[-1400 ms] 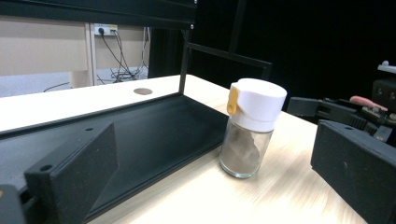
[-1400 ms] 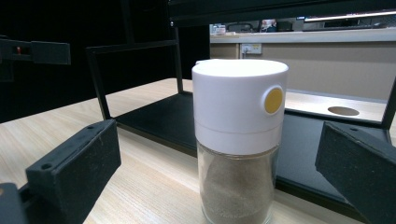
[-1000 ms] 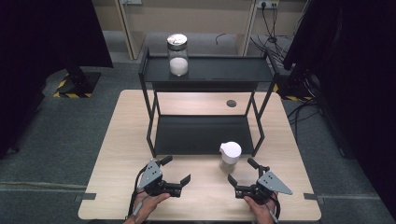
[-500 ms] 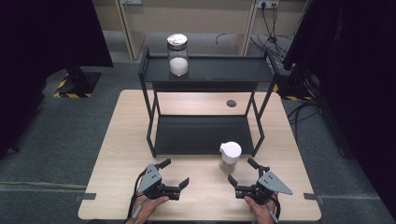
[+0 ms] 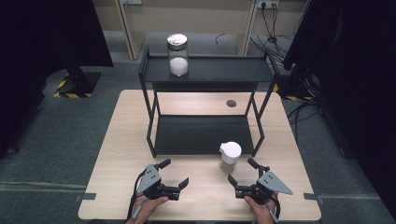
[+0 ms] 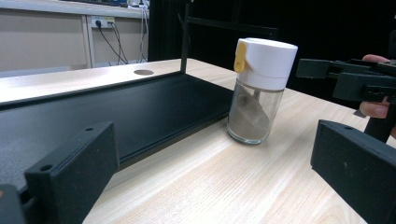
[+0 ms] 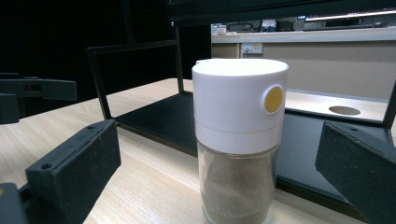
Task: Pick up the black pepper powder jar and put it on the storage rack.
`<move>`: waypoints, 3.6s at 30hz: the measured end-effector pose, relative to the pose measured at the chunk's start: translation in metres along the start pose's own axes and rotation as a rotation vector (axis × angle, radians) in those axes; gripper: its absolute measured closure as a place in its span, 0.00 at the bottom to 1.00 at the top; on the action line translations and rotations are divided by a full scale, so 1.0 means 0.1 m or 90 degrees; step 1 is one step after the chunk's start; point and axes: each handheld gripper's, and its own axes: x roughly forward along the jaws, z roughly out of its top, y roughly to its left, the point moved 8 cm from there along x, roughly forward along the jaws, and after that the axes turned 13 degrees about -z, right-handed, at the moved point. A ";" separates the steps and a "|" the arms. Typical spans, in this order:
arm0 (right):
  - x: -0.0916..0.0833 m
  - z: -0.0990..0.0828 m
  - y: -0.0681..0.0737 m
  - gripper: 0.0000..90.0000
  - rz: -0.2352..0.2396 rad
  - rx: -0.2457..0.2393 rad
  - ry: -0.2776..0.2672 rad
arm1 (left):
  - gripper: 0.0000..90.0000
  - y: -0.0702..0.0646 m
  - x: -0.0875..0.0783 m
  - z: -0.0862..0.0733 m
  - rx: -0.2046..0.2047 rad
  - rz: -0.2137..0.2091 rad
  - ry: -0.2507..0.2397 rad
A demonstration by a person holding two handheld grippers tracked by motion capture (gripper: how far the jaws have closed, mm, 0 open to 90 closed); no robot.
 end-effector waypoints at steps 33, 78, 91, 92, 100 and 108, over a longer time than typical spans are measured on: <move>0.35 0.03 0.05 0.02 -0.016 -0.031 0.018 | 0.00 0.01 0.01 -0.03 0.000 0.005 0.005; 0.46 0.30 0.05 0.34 -0.005 -0.023 0.036 | 0.01 0.03 0.00 -0.04 0.001 0.007 0.001; 0.44 0.82 0.17 0.34 0.041 -0.040 0.029 | 0.02 0.04 0.00 -0.04 0.002 0.009 0.001; 0.45 0.87 0.18 0.34 0.044 -0.042 0.027 | 0.02 0.04 0.00 -0.04 0.001 0.009 0.001; 0.56 1.29 0.23 0.34 0.077 -0.042 0.014 | 0.02 0.04 0.00 -0.04 0.001 0.007 0.001; 0.68 1.64 0.24 0.34 0.105 -0.041 0.019 | 0.02 0.04 0.00 -0.04 0.000 0.007 0.000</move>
